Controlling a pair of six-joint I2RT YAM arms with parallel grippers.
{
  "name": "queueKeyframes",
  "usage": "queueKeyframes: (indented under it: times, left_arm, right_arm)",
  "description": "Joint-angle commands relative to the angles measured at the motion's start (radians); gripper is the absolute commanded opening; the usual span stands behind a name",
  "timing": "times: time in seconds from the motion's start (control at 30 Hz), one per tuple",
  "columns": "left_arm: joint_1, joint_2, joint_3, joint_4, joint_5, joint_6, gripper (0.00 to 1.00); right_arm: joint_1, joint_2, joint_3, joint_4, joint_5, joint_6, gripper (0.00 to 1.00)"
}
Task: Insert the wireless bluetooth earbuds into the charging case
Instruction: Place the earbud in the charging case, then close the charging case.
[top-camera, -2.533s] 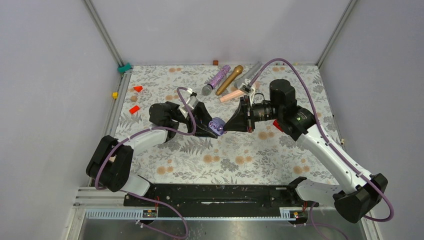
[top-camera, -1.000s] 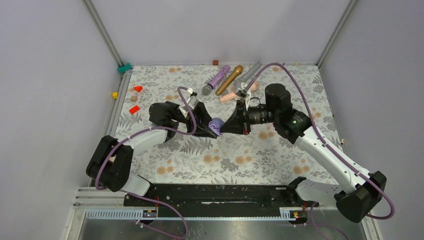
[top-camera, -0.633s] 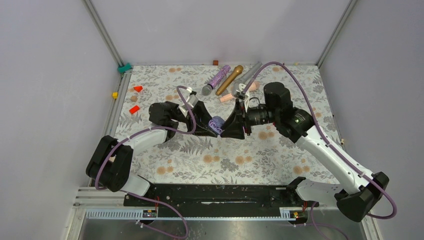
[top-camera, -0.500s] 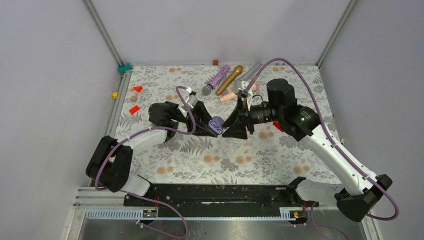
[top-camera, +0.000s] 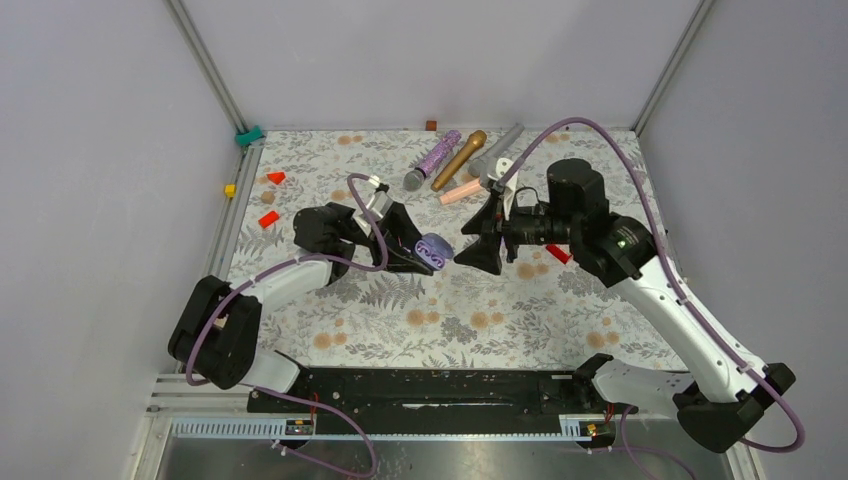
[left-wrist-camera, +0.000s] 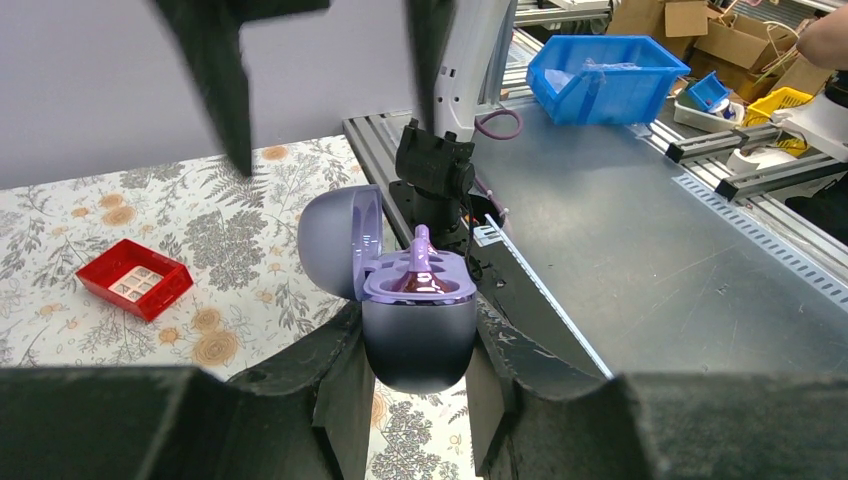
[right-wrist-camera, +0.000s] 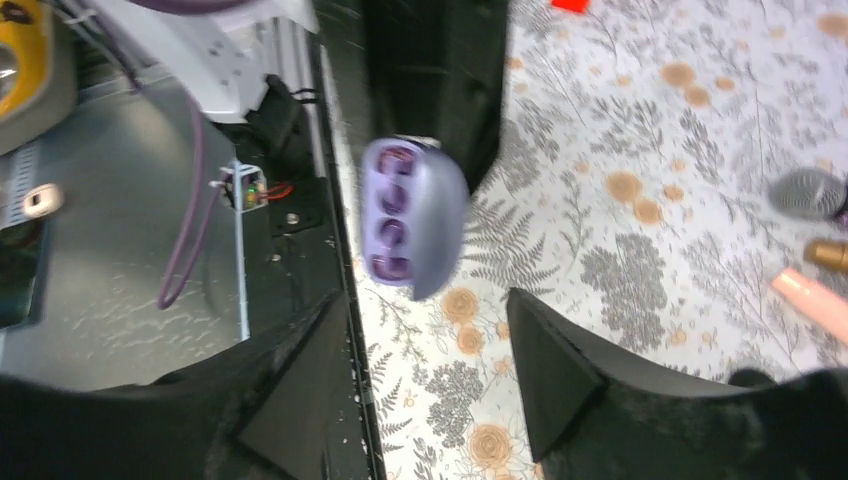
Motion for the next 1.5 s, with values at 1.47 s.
queueKeyframes:
  times: [1.47]
  left_arm:
    - [-0.043,-0.013,-0.004,0.056,0.042,0.016,0.13]
  right_arm:
    - [-0.05,-0.075,-0.101,0.203,-0.333,0.197,0.99]
